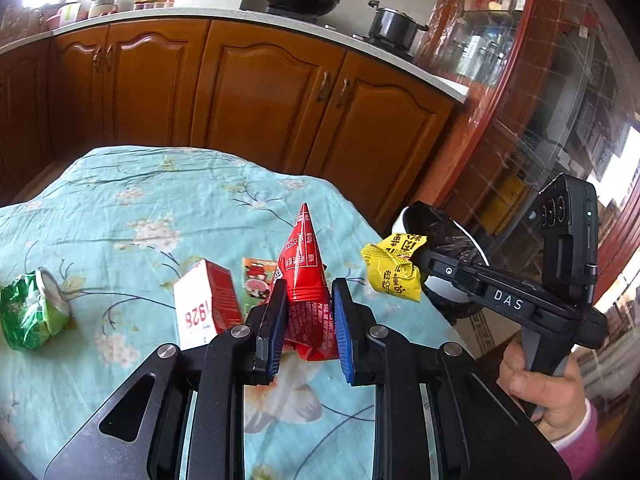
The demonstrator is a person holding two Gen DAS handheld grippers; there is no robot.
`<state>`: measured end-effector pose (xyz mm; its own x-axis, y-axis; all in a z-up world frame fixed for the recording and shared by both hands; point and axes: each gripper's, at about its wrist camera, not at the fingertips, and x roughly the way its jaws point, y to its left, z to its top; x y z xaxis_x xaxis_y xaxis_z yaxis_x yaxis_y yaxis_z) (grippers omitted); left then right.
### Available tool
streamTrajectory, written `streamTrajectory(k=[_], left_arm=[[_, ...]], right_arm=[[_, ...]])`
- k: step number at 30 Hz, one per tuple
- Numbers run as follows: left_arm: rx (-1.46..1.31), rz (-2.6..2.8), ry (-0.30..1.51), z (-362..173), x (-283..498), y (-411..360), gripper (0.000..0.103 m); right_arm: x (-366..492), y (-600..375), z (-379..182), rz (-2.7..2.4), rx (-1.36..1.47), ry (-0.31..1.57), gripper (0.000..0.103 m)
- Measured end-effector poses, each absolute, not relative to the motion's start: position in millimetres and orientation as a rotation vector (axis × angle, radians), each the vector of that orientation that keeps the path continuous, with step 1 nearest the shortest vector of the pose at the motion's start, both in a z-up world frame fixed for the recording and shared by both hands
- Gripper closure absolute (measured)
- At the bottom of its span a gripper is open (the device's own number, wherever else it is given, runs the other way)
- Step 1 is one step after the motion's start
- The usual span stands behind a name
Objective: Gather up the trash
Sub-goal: 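Carry the red bag and yellow wrapper in both grippers over the bin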
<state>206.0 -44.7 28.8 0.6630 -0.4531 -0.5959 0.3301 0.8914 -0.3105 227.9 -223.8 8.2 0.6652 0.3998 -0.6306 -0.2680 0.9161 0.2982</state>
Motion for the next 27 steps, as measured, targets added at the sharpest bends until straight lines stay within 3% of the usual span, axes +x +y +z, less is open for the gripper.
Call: streamTrajectory(k=[27], left_arm=[[-0.072, -0.582, 0.791, 16, 194, -137, 0.083]], right_arm=[[160, -328, -6, 0.212, 0.31, 0.735, 0.103]])
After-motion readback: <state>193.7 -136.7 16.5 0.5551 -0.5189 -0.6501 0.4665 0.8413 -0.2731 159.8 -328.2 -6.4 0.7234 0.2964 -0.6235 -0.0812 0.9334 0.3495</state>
